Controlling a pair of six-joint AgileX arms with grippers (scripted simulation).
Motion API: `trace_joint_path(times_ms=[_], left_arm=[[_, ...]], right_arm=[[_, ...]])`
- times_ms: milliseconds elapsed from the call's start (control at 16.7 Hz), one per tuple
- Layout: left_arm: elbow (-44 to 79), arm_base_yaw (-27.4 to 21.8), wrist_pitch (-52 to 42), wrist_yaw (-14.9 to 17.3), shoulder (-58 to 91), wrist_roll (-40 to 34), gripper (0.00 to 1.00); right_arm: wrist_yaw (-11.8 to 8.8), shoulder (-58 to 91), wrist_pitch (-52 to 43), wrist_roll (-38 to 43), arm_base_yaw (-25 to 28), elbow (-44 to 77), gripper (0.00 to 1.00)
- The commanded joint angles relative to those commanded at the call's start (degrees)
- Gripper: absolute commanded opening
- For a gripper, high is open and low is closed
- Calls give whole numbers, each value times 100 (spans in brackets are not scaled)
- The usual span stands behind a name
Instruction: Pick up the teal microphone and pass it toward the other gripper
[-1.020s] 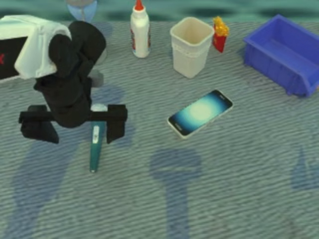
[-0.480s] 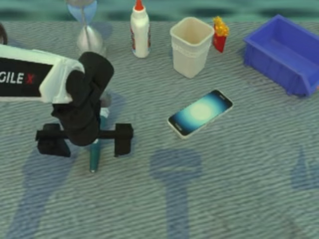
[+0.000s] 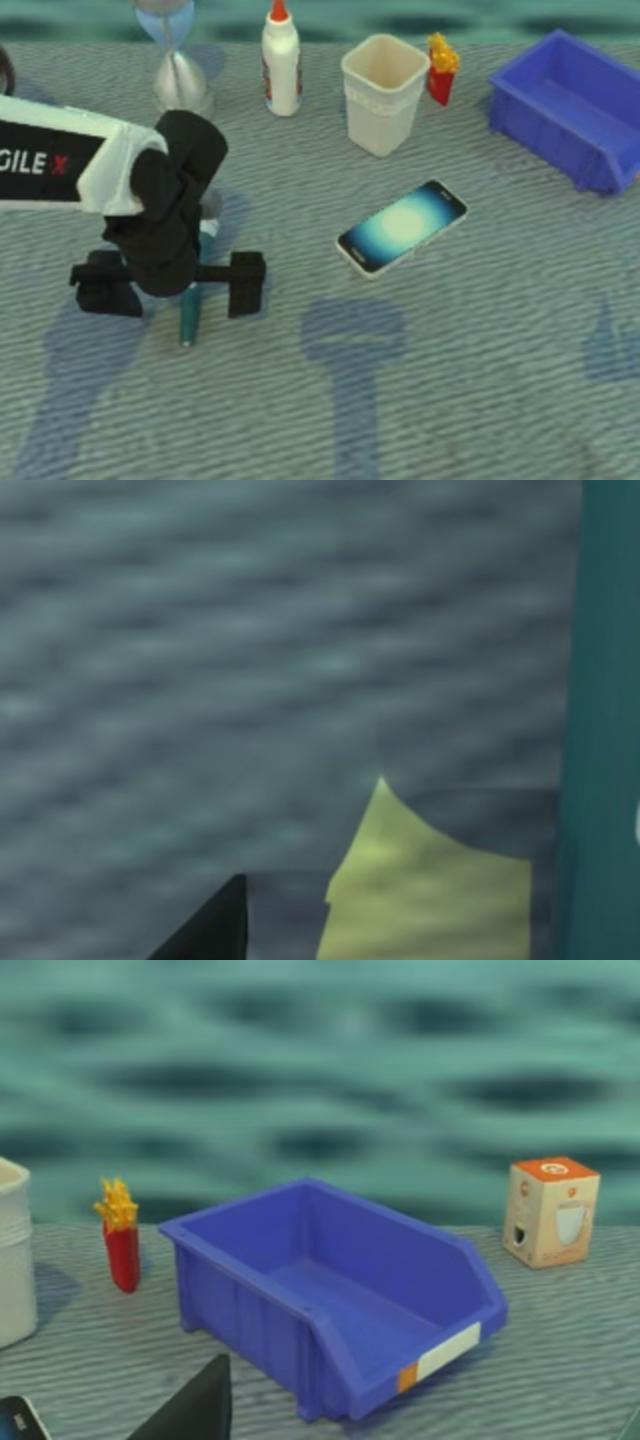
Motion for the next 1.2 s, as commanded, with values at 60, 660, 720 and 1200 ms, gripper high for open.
trace_joint_path(times_ms=[60,660,720,1200], left_arm=[[0,0,0,0,0,0,85],[0,0,0,0,0,0,10],[0,0,0,0,0,0,2],[0,0,0,0,0,0,0]], right_arm=[[0,0,0,0,0,0,100],[0,0,0,0,0,0,100],[0,0,0,0,0,0,100],[0,0,0,0,0,0,100]])
